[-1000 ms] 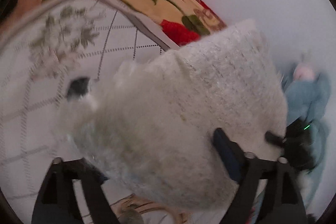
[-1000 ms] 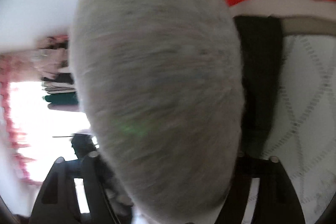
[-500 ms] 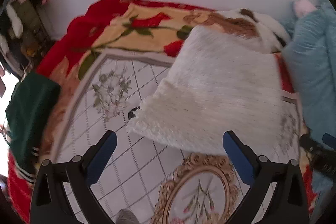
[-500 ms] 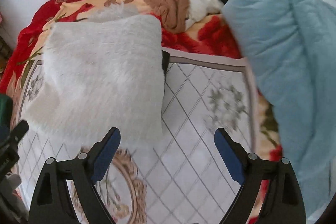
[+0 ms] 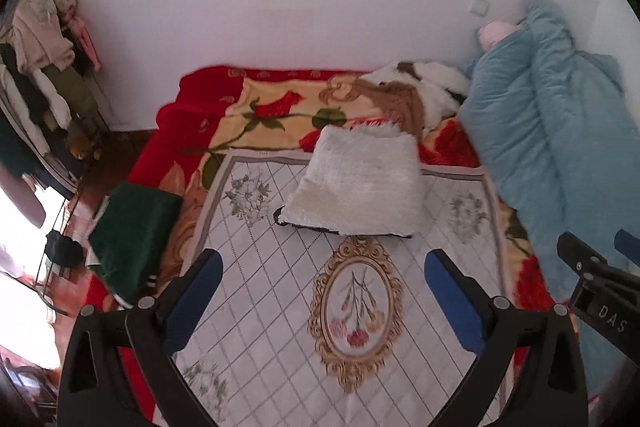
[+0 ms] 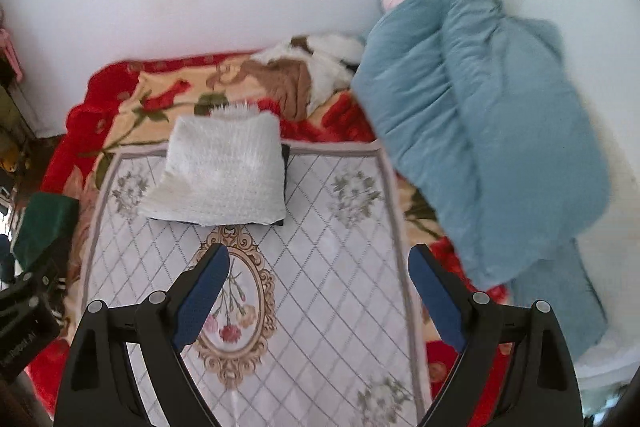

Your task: Fold large clothes

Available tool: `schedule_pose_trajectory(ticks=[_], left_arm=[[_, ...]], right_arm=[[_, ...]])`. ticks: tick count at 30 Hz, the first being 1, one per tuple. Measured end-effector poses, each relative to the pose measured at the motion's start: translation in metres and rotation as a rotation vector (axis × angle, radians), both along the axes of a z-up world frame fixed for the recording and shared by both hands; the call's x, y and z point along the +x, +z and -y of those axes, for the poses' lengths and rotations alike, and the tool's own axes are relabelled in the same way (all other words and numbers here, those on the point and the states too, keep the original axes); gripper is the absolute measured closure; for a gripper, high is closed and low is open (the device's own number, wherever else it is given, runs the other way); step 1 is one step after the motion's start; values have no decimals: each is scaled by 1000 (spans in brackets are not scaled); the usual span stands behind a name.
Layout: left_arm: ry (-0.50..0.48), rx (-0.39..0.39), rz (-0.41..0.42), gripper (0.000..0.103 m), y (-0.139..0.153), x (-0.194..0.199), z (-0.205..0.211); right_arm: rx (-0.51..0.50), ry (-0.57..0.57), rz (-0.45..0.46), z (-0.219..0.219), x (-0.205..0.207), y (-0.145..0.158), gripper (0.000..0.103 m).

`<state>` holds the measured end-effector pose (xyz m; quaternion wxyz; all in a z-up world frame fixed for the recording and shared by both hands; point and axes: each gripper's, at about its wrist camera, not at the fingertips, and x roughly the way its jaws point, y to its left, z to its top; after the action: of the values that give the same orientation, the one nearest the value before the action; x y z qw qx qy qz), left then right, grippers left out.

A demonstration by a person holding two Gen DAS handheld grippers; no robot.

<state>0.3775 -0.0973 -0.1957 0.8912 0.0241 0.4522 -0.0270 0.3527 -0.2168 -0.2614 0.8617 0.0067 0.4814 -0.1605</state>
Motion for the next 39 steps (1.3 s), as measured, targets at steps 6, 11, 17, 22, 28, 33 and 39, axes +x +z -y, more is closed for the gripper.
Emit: schedule_pose_trajectory(ticks=[6, 11, 17, 22, 28, 33, 39], left_arm=[[-1, -14, 80, 0, 74, -75, -7], [4, -17, 125, 0, 111, -125, -15], [13, 6, 126, 0, 133, -160, -21], [18, 3, 114, 0, 146, -176, -23], [15, 0, 108, 0, 154, -188, -21], [22, -9, 115, 0, 156, -194, -21], [29, -8, 119, 0, 156, -196, -23]], right_arm=[[-20, 0, 87, -9, -91, 103, 11], [-37, 18, 149, -17, -150, 154, 11], [-51, 26, 195, -28, -204, 187, 11], [-37, 32, 184, -31, -226, 201, 11], [-20, 15, 174, -27, -241, 212, 11], [-20, 29, 173, -27, -247, 218, 11], [-3, 43, 176, -25, -253, 221, 11]])
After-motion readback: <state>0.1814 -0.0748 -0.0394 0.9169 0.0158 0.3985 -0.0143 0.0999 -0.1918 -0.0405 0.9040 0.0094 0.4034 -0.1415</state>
